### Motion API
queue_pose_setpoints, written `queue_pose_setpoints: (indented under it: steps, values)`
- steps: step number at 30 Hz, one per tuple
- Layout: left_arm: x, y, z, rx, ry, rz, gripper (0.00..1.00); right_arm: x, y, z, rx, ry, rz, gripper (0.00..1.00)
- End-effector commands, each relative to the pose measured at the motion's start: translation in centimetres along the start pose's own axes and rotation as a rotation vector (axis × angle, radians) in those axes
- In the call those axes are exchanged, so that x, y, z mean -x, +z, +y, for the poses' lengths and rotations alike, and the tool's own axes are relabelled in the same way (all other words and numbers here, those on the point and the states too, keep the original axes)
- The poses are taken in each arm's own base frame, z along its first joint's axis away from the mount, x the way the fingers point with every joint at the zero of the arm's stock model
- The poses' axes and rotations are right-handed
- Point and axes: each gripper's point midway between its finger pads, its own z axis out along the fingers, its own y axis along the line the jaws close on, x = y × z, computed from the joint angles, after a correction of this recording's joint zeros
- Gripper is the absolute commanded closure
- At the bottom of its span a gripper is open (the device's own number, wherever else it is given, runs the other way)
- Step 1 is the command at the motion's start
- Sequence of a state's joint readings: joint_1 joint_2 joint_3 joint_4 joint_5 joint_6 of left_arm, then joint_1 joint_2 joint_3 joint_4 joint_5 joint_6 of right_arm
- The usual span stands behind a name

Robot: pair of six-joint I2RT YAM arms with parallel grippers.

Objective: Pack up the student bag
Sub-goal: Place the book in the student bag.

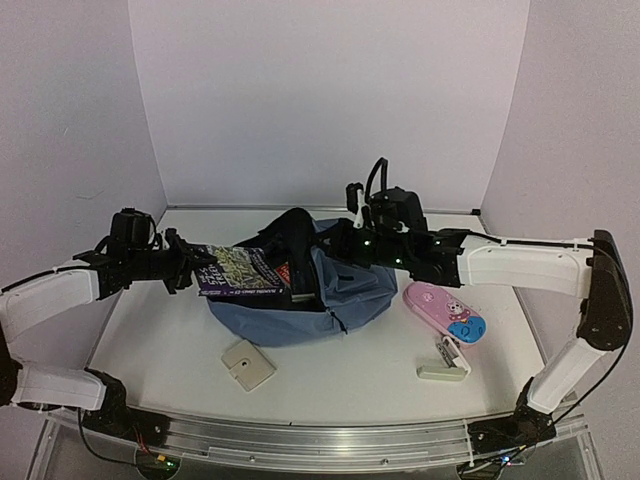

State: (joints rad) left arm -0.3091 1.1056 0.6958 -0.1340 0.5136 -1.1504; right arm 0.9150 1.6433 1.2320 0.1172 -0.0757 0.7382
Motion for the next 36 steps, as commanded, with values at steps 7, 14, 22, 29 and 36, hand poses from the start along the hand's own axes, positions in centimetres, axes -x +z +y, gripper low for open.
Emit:
queue_pose_setpoints:
  steps: [7, 14, 22, 29, 36]
  values:
    - [1.7, 3.0, -4.6, -0.18, 0.026, -0.022, 1.0, 4.5, -3.0, 4.7, 0.157, 0.023, -0.139, 1.0]
    - [1.7, 6.0, -5.7, -0.184, 0.044, 0.027, 1.0, 4.6, -3.1, 5.0, 0.164, 0.014, -0.14, 1.0]
    - [1.8, 10.7, -7.4, -0.177, 0.084, 0.05, 1.0, 4.4, -2.8, 4.8, 0.16, 0.011, -0.135, 1.0]
    - [1.5, 15.4, -7.0, -0.125, 0.12, 0.055, 1.0, 4.3, -3.0, 4.7, 0.158, 0.007, -0.134, 1.0]
    - [-0.1, 19.8, -3.1, 0.051, 0.166, 0.094, 0.98, 4.4, -3.1, 4.6, 0.152, 0.007, -0.141, 1.0]
